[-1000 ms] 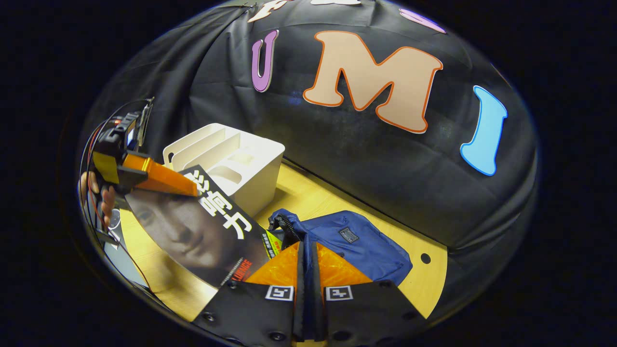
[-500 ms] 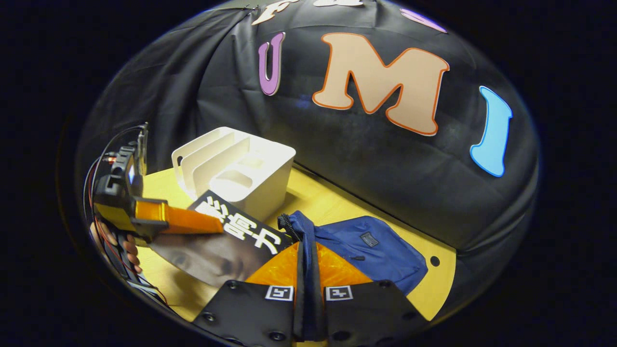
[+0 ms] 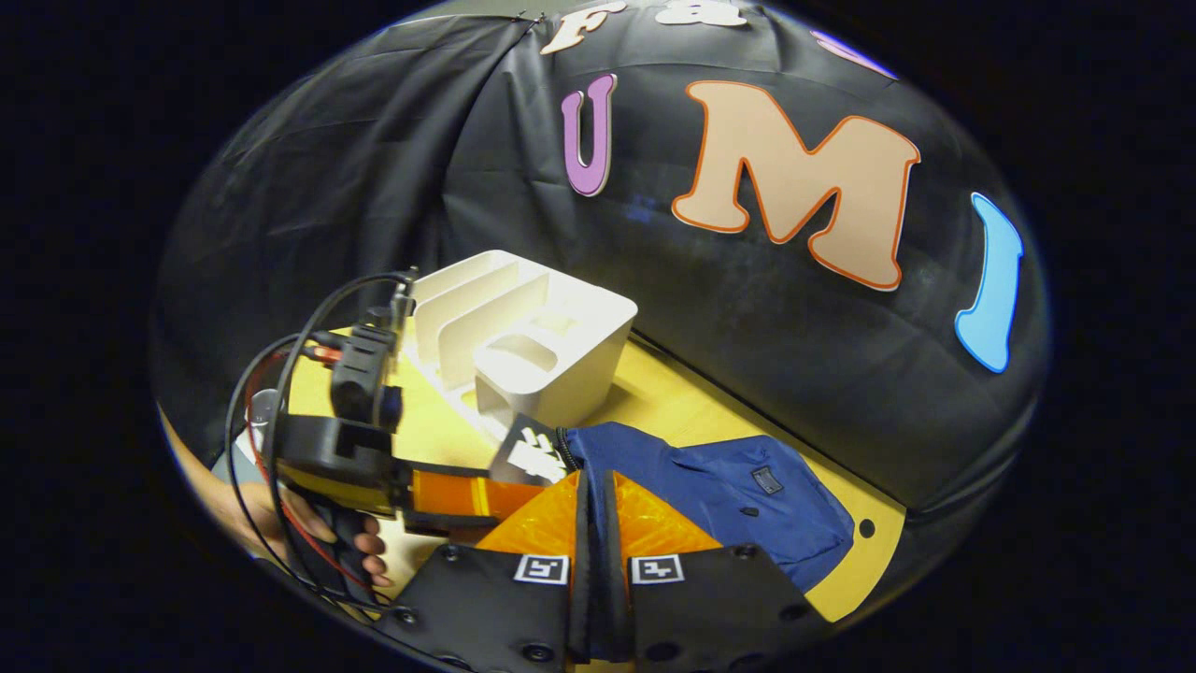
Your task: Open the schoolbag, grab two books from the bookshelf and put them into the schoolbag.
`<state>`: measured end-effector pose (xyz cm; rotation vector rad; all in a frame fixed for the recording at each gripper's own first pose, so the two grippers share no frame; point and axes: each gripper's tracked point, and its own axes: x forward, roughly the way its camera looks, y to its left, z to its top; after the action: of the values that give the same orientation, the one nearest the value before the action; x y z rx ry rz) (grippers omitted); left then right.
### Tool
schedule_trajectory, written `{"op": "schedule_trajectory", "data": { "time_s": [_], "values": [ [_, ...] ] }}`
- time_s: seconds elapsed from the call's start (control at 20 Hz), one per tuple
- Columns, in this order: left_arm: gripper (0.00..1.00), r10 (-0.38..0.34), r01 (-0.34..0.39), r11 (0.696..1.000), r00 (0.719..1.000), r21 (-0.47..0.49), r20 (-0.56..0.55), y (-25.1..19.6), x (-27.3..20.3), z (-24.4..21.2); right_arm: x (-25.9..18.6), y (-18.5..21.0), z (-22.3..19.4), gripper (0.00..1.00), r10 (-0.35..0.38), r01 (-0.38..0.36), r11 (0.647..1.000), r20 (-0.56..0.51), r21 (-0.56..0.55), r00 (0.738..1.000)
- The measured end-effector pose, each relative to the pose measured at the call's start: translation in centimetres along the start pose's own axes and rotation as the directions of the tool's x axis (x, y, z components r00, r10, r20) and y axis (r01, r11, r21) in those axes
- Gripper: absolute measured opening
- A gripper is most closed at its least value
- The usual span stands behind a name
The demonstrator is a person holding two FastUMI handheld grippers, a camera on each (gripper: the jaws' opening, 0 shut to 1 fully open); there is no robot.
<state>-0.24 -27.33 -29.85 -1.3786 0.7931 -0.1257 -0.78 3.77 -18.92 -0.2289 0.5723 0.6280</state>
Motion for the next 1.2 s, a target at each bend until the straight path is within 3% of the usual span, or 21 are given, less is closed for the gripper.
{"op": "schedule_trajectory", "data": {
  "time_s": [0.4,0.45,0.65,0.7,0.75,0.9,1.0,1.05,1.2],
  "values": [
    [0.39,-0.021,0.021,1.0,1.0,0.019,-0.024,-0.5,3.0,-1.6,-0.5,-0.4,-0.7,0.06,-0.001,0.0,0.999,-0.015,-0.055,1.0],
    [0.37,-0.022,0.023,0.999,0.999,0.026,-0.028,-0.5,3.4,-1.7,-0.4,-0.5,-0.7,0.1,0.001,-0.002,0.999,-0.015,-0.054,1.0],
    [0.47,0.015,-0.012,0.999,0.997,0.048,-0.081,1.1,5.6,-3.2,-0.2,-0.6,-1.4,0.08,-0.002,0.0,0.999,-0.035,-0.05,0.999],
    [0.61,0.03,-0.022,0.997,0.994,0.073,-0.103,1.4,5.5,-3.6,-0.3,-0.8,-1.5,0.08,-0.009,0.007,0.999,-0.037,-0.05,0.999],
    [0.62,0.046,-0.033,0.992,0.993,0.12,-0.105,1.7,5.8,-3.7,-0.4,-1.1,-1.6,0.1,-0.016,0.015,0.999,-0.04,-0.046,0.999],
    [0.79,0.111,-0.058,0.947,0.983,0.317,-0.149,1.6,4.3,-4.2,-1.0,-2.8,-1.6,0.08,-0.058,0.058,0.998,-0.038,-0.01,0.998],
    [0.89,0.16,-0.086,0.889,0.979,0.449,-0.129,1.7,2.5,-3.2,-1.6,-3.8,-1.2,0.08,-0.079,0.08,0.996,-0.032,0.049,0.996],
    [0.84,0.172,-0.091,0.865,0.978,0.494,-0.121,1.6,1.2,-2.5,-2.1,-4.2,-0.9,0.08,-0.091,0.093,0.993,-0.031,0.073,0.995],
    [0.9,0.169,-0.093,0.834,0.981,0.544,-0.092,0.5,-2.2,-0.2,-3.7,-5.5,0.0,0.09,-0.14,0.139,0.985,0.001,0.097,0.99]
  ]
}}
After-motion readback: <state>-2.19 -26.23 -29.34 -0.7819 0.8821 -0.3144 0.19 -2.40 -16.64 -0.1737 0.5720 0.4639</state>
